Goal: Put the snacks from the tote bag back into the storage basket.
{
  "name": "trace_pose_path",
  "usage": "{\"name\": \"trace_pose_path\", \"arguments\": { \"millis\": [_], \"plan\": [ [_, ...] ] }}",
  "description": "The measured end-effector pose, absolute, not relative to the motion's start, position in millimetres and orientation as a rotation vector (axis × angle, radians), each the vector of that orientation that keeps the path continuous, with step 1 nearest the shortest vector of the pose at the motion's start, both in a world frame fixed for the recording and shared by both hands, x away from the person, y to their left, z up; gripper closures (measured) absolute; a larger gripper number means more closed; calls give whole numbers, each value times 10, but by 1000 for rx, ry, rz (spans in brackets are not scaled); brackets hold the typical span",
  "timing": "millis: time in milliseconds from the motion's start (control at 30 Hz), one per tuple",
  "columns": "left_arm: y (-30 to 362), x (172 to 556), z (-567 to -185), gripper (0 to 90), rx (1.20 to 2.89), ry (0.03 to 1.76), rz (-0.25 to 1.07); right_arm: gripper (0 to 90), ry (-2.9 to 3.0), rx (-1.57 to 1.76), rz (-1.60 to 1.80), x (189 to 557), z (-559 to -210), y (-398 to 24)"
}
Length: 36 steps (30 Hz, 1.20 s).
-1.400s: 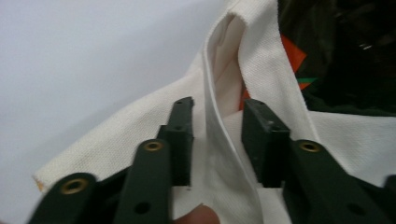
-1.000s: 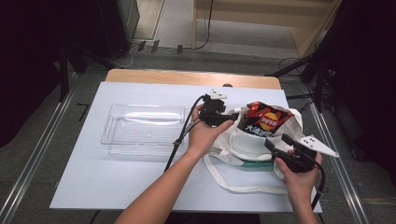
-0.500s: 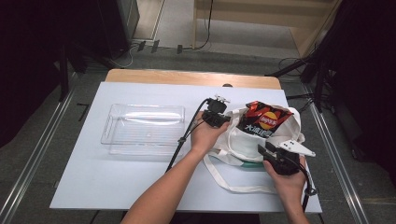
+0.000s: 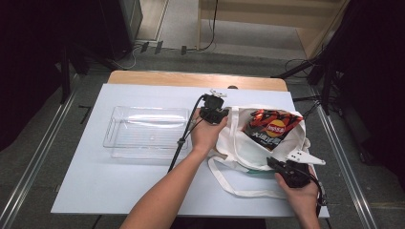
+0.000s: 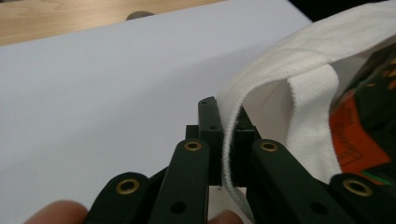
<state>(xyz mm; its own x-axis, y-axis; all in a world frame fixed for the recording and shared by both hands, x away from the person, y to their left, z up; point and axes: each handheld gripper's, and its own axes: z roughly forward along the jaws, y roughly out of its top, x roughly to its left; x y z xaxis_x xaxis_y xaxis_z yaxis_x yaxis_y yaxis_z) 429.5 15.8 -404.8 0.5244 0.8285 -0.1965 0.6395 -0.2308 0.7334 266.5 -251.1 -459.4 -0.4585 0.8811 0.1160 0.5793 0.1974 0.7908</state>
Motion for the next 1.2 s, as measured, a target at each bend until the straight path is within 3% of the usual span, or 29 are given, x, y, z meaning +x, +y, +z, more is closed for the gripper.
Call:
{"name": "trace_pose_path", "arguments": {
  "millis": [133, 200, 300, 567, 633, 667, 700, 800, 1200],
  "plan": [
    [242, 4248, -4016, 866, 1930, 1171, 277, 881, 2100, 1342, 1159, 2643, -4593, -2509],
    [294, 4243, -4022, 788, 1901, 1148, 205, 741, 2037, 1336, 1248, 2616, -4528, -2546],
    [289, 4241, -4045, 752, 1913, 1128, 164, 583, 1947, 1256, 1333, 2567, -4396, -2521],
    [211, 4247, -4120, 746, 1953, 1131, 138, 483, 1962, 1110, 1351, 2778, -4292, -2207],
    [195, 4254, -4137, 806, 1956, 1141, 147, 576, 1966, 1195, 1275, 2910, -4394, -2104],
    [195, 4254, -4137, 844, 1956, 1141, 147, 576, 1966, 1195, 1275, 2910, -4394, -2104],
    [207, 4285, -4137, 871, 1962, 1156, 126, 766, 1958, 1197, 1219, 2886, -4441, -2052],
    [210, 4310, -4136, 890, 1960, 1181, 147, 884, 1988, 1183, 1239, 2814, -4457, -2068],
    [352, 4335, -4050, 893, 1937, 1283, 313, 900, 2173, 1195, 1269, 2690, -4526, -2215]
  ]
}}
